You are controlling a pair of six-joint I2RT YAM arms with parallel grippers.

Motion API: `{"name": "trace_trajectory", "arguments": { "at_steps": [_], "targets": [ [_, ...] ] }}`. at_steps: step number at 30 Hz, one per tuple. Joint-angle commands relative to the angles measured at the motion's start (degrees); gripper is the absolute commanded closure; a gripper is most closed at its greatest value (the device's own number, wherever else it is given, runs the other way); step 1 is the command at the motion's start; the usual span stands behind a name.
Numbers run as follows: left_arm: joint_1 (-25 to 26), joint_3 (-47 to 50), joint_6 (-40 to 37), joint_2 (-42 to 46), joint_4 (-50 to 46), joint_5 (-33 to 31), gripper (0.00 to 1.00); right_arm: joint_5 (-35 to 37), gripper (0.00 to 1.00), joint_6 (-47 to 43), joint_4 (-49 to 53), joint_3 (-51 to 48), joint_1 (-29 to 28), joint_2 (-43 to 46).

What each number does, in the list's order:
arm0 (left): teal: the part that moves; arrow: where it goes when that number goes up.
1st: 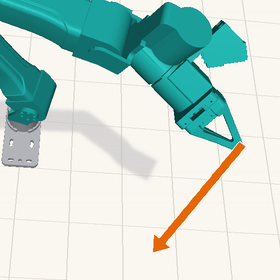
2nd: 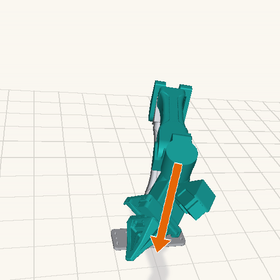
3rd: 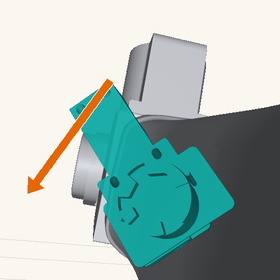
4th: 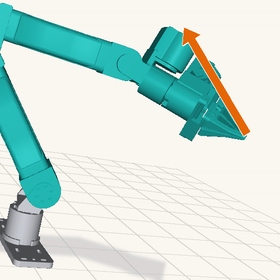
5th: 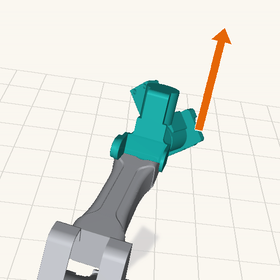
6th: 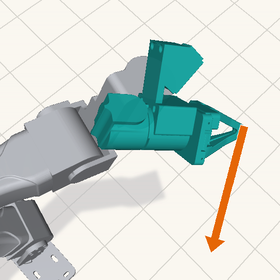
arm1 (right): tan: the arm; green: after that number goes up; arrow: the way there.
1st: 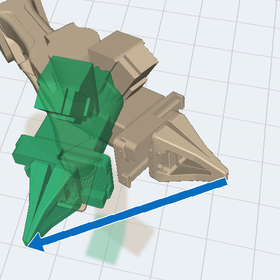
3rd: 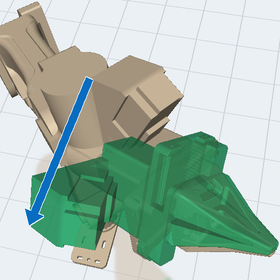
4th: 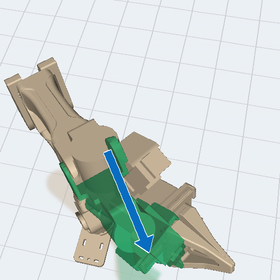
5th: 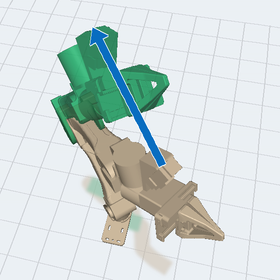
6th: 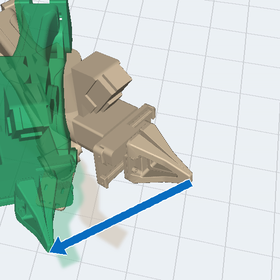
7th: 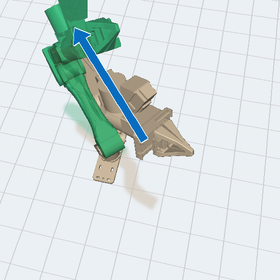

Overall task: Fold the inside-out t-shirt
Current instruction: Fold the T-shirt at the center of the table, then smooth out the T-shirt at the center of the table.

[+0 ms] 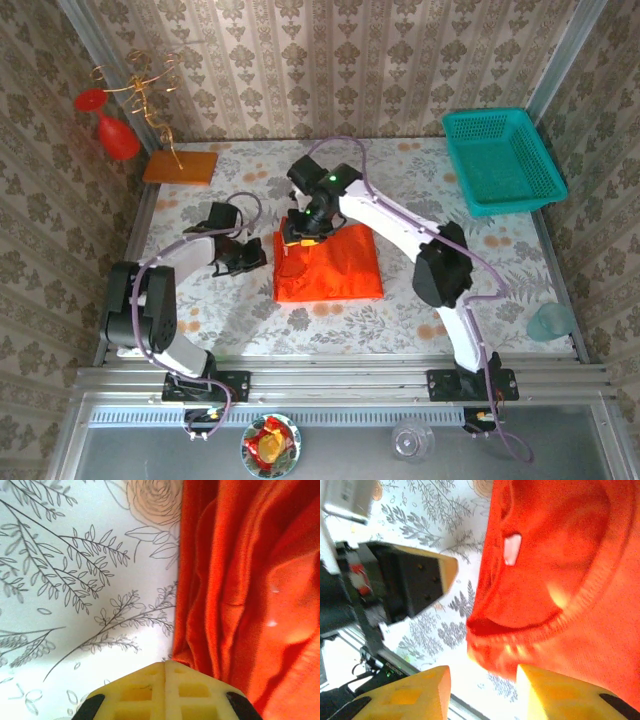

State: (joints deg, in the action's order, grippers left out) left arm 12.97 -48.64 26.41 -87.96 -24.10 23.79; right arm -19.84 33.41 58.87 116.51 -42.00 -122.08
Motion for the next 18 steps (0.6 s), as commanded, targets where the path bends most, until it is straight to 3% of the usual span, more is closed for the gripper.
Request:
{"name": "trace_trajectory", "arguments": {
  "at_steps": [1,6,12,18],
  "targets": [
    [0.0,-2.1,-1.0,2.6,-3.8,0.8,0.94,1.6,0.62,1.0,-2.6,-8.7,-0.3,3.0],
    [0.2,-4.2,-0.4,3.2,-3.9,2.6,0.91,-8.9,0.71,5.4,-15.2,-20.0,-2.2,3.2],
    [1.1,-9.1,-1.0,-0.5,-5.0,2.3,0.79,-15.5,0.76,7.5,-21.2,-18.5,-5.0,-5.0],
    [2.8,-15.3,-2.7,-5.4,-6.0,0.3,0.7,-17.5,0.82,5.1,-23.1,-20.9,-3.7,1.1]
  ]
}}
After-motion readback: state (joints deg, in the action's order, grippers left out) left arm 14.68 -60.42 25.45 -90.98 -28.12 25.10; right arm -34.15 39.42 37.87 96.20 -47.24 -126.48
